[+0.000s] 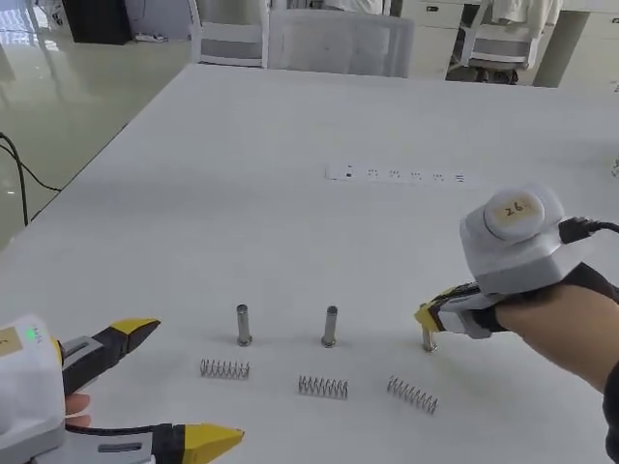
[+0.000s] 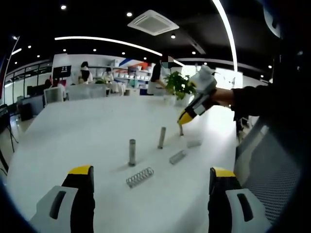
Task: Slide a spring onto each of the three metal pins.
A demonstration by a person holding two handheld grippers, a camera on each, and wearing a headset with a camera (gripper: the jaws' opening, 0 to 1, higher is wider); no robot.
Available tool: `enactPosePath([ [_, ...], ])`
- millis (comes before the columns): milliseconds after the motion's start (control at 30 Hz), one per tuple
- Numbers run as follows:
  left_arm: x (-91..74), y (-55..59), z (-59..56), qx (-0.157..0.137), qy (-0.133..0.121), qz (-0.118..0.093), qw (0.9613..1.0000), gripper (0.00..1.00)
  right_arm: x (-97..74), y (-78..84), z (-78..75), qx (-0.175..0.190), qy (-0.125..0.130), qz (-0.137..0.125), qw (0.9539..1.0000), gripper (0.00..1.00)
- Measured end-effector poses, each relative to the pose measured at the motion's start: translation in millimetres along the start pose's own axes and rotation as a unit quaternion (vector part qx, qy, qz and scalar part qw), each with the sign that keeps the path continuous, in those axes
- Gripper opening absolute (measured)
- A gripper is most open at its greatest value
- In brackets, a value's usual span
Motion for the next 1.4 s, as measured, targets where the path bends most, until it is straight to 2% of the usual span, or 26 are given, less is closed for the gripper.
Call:
enactPosePath([
  [433, 1.2, -3.2, -4.1, 0.004, 0.005, -0.001, 1.0000, 0.95, -8.3, 9.1, -3.4, 0.011, -0.004, -0.005, 0.9999, 0.05],
  [633, 1.4, -4.8, -4.9, 0.008, 0.007, -0.001, 0.9999, 0.95, -7.7, 10.2, -3.0, -0.010, -0.005, -0.006, 0.9999, 0.05],
  [767, 1.3, -4.9, -5.2, 0.008, 0.008, -0.002, 0.9999, 0.95, -7.0, 9.3, -3.1, -0.010, -0.007, -0.010, 0.9999, 0.05],
  [933, 0.5, -5.2, -5.6, 0.009, 0.008, -0.002, 0.9999, 0.95, -2.9, 14.4, -2.5, -0.023, -0.007, -0.002, 0.9997, 0.06],
  [1200, 0.4, -6.1, -5.7, 0.010, 0.008, -0.001, 0.9999, 0.95, -0.9, 18.4, -3.4, -0.028, -0.008, 0.004, 0.9996, 0.14],
  [1400, 0.7, -7.9, -6.8, 0.012, 0.011, -0.003, 0.9999, 0.95, -8.4, 24.4, -6.2, -0.025, -0.005, 0.004, 0.9997, 0.16],
])
Point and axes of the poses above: the centre of the closed fingertips' face, and the gripper's own axes: x roughly forward along the fingers, z roughly to its left, y roughly out of its underside, the point moved 2 cm from there along -x, roughly backward along the fingers, and after that the axes turned 15 degrees about x, right-handed, at the moved point
